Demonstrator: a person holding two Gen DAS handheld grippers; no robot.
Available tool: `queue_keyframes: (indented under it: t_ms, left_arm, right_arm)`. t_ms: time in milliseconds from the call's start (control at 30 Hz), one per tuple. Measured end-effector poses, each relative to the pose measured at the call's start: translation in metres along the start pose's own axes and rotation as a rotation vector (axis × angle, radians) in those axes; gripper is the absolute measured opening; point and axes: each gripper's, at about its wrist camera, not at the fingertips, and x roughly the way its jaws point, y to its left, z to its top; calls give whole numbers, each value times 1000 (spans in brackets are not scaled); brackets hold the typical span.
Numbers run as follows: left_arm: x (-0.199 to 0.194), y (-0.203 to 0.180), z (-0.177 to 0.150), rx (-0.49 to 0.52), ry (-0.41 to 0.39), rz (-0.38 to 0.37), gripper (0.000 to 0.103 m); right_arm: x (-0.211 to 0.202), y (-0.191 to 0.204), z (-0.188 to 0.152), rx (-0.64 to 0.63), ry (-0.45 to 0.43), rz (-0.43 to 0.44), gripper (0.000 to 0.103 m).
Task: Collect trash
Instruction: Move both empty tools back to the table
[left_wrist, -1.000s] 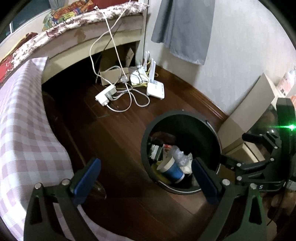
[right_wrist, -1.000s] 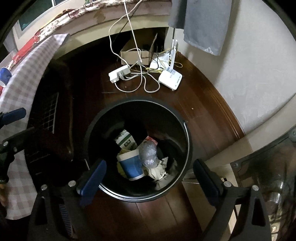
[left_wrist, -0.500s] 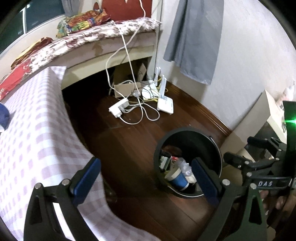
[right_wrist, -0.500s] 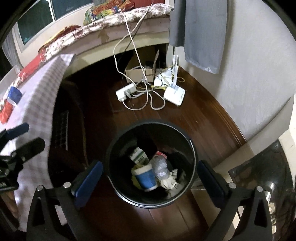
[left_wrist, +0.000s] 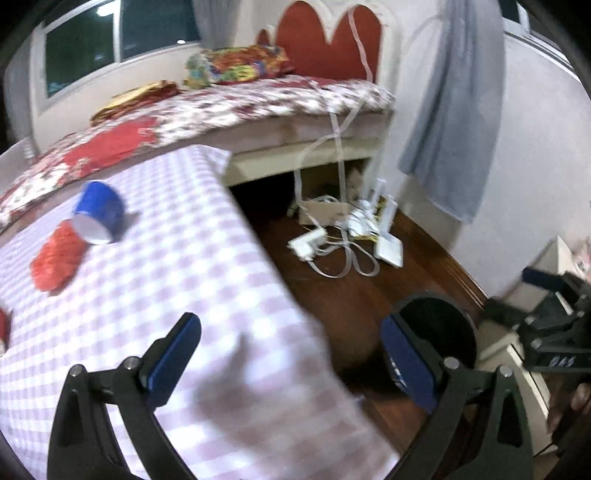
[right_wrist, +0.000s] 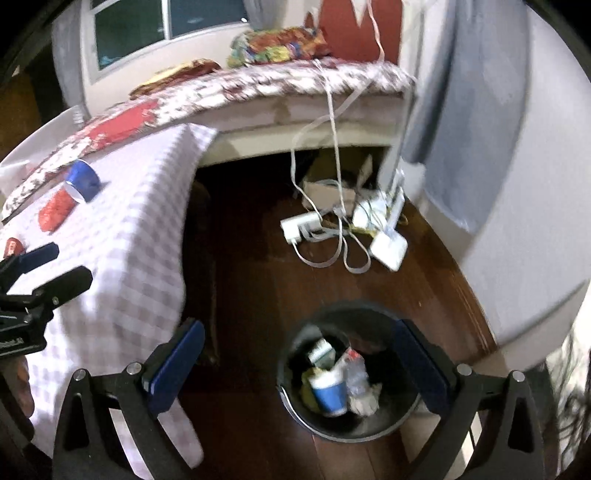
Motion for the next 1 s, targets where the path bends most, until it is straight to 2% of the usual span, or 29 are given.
queue_keyframes:
  t_ms: [200,433,833,1000]
  left_arm:
    - [-15,54,-6,-76,-30,89,99]
    - [-38,129,-14,-179,-66,205,99]
    - [-79,274,-52,-418,-94,410,99]
    - [-84,319,-64,-481,-90,475,99]
  right_arm:
    - [-13,51,36,-67,-52,70,103]
    - [-22,143,72,-208,-95,158,103]
    - [-17,289,113,-409,-89,301,103]
    - [1,344,123,-453,-42,361,103]
